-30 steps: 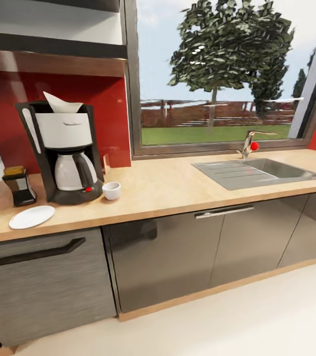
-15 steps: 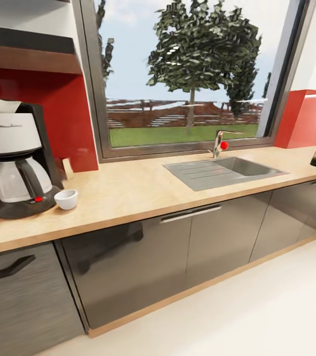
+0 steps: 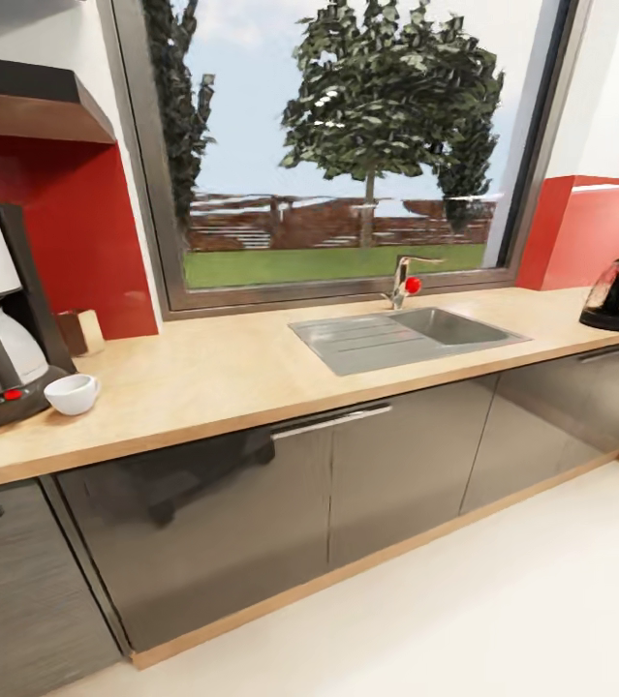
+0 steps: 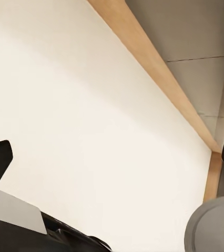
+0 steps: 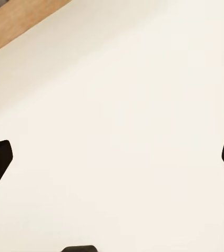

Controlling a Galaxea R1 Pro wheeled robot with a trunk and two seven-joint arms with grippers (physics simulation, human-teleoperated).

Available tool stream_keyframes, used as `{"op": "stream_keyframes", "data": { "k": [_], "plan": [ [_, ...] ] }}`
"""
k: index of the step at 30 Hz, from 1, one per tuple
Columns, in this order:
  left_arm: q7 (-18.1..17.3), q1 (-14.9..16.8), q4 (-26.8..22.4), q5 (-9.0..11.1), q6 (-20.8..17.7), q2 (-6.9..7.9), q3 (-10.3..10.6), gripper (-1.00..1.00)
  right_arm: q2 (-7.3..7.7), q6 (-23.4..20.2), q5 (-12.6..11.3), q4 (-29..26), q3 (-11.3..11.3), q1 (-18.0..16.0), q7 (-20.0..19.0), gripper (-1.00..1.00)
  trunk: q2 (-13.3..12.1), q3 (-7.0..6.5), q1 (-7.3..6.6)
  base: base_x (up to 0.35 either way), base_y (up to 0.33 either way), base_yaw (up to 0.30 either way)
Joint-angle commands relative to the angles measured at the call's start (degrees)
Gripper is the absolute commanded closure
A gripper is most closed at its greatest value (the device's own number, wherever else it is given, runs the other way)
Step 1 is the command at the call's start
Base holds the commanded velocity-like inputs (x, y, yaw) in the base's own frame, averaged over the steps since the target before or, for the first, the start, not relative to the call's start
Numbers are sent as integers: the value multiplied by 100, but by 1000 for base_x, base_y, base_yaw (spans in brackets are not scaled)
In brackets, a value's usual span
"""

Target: Set up a coffee station on the kitchen countertop: keep the coffee maker on the countertop, move the bottle of coffee from the kitchen shelf to the counter next to the coffee maker, place a paper coffee filter on top of the coffee maker, put the saucer next to the coffee maker with the coffee cup on the saucer, and place the electric kettle next to the coffee maker.

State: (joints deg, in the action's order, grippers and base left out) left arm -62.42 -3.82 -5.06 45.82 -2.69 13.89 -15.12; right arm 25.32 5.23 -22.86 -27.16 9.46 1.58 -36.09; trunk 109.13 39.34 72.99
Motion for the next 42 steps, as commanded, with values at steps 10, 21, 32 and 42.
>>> {"op": "stream_keyframes", "data": {
  "k": [10,21,32,42],
  "plan": [
    [-9,-4,-13,-29,-30,-1,-38,-100,-1,-5,-35,0,3,0,-29,-100,2,3,2,231,-245,-235],
    [-11,-4,-20,-29,-30,-1,-35,-100,-1,-5,-35,0,3,0,-24,-100,2,3,2,254,-228,-139],
    [-13,-4,-15,-29,-30,-1,-35,-100,-1,-5,-35,0,3,0,-27,-100,2,3,2,255,-227,-185],
    [-9,-4,-19,-29,-30,-1,-35,-100,-1,-5,-35,0,2,0,-44,-100,2,3,2,255,-227,-36]
  ]
}}
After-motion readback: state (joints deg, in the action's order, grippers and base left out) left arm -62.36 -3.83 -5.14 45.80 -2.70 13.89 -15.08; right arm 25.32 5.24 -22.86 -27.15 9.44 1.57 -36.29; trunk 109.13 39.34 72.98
